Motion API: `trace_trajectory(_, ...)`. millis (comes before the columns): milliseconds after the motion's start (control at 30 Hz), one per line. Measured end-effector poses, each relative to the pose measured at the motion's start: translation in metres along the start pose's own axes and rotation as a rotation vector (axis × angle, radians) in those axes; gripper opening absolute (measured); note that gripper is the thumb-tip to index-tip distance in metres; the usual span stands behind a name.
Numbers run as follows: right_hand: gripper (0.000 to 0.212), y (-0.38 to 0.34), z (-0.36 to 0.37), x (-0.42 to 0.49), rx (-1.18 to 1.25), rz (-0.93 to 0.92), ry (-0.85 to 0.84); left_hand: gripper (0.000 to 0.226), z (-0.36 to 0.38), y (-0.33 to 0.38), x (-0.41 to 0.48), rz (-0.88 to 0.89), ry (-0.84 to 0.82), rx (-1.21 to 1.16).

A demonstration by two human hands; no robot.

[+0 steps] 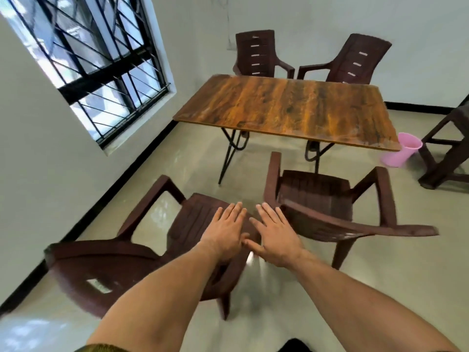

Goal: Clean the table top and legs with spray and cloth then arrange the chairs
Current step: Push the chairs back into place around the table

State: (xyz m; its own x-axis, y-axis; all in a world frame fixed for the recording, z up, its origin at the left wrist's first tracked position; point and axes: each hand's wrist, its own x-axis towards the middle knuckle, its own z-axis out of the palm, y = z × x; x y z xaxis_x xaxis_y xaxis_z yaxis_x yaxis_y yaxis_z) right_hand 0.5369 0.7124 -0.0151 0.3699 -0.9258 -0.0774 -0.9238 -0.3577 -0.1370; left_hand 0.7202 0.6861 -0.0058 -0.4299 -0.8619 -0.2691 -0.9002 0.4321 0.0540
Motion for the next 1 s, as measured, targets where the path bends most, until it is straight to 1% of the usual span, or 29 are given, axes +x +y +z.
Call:
trace_trajectory(67,0.094,-0.062,0.019,0.009,0.057,0.023,-0.044,0.072,0.015,-0.052,-0.040,-0.010,-0.048,0.011)
trace_trajectory(133,0.095,-0.127,0.030,0.014,0.156,0.064,-0.093,0.072,0.025,-0.104,-0.081,-0.018,-0.103,0.043)
trace_trajectory(200,0.093,-0.186,0.032,0.020,0.351,0.125,-0.225,0.074,0.033,-0.151,-0.117,-0.039,-0.150,0.076)
trace_trajectory(267,0.084,-0.242,0.030,0.026,0.581,0.195,-0.423,0.075,0.042,-0.191,-0.155,-0.078,-0.199,0.080)
trace_trajectory(333,0.080,-0.283,0.026,0.026,0.606,0.180,-0.555,0.073,0.050,-0.216,-0.181,-0.140,-0.221,0.035)
trace_trajectory(400,0.080,-0.316,0.029,0.019,0.512,0.146,-0.582,0.073,0.054,-0.233,-0.197,-0.200,-0.248,-0.060)
trace_trajectory(467,0.081,-0.340,0.034,0.007,0.299,0.123,-0.511,0.075,0.056,-0.242,-0.205,-0.180,-0.283,-0.082)
trace_trajectory(533,0.079,-0.350,0.039,-0.005,0.127,0.097,-0.322,0.076,0.056,-0.243,-0.209,-0.145,-0.291,-0.083)
trace_trajectory(600,0.076,-0.351,0.043,-0.011,0.079,0.035,-0.146,0.076,0.056,-0.242,-0.210,-0.138,-0.288,-0.112)
trace_trajectory(633,0.074,-0.350,0.043,-0.007,0.074,0.000,-0.094,0.077,0.055,-0.246,-0.208,-0.144,-0.287,-0.129)
trace_trajectory(767,0.069,-0.334,0.038,0.013,0.058,-0.092,-0.024,0.084,0.046,-0.249,-0.194,-0.183,-0.329,-0.171)
trace_trajectory(867,0.071,-0.306,0.037,0.046,0.038,-0.105,-0.006,0.084,0.034,-0.250,-0.171,-0.179,-0.304,-0.135)
trace_trajectory(933,0.074,-0.285,0.034,0.070,0.000,-0.123,0.001,0.085,0.029,-0.249,-0.153,-0.194,-0.232,-0.116)
trace_trajectory(1000,0.079,-0.262,0.033,0.095,-0.042,-0.114,0.014,0.084,0.027,-0.246,-0.130,-0.234,-0.097,-0.099)
